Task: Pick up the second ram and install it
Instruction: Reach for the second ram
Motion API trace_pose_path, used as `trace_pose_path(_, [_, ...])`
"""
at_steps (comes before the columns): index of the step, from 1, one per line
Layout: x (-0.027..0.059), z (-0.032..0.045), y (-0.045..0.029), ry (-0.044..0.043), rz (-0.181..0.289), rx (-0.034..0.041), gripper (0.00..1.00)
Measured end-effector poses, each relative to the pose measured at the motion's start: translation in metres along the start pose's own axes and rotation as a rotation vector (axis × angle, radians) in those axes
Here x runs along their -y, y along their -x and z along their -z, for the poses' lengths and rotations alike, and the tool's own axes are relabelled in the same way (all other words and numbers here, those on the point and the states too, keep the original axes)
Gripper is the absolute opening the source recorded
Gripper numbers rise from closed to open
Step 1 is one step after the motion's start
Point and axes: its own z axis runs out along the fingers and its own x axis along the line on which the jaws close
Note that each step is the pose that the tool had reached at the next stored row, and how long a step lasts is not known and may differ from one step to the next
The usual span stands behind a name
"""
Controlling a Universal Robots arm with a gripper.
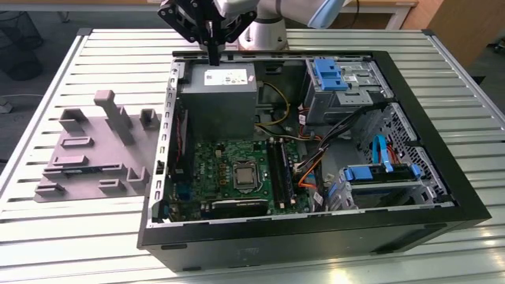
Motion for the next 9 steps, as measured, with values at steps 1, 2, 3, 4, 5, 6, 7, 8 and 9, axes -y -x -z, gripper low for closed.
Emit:
trace_pose_path(1, [0.0001,0.0,-0.0007,0.0001,0.0,0.0001,0.11])
trace_pose_path(2, [0.0001,0.0,-0.0015,0.0,0.0,0.0,0.11])
trace_pose_path(3, [0.0002,0.0001,-0.0023,-0.0001,0.0,-0.0001,0.11])
trace_pose_path(4, [0.0003,0.0001,-0.0032,0.0,0.0,0.0,0.11])
trace_pose_path(5, [0.0003,0.0001,-0.0041,0.0,0.0,0.0,0.11])
trace_pose_path(6, [0.0004,0.0001,-0.005,0.0,0.0,0.0,0.11])
trace_pose_path(7, [0.0005,0.0001,-0.0059,0.0,0.0,0.0,0.11])
trace_pose_path(8, [0.0006,0.0001,-0.0071,0.0,0.0,0.0,0.11])
trace_pose_path(9, [0.0007,0.0001,-0.0084,0.0,0.0,0.0,0.11])
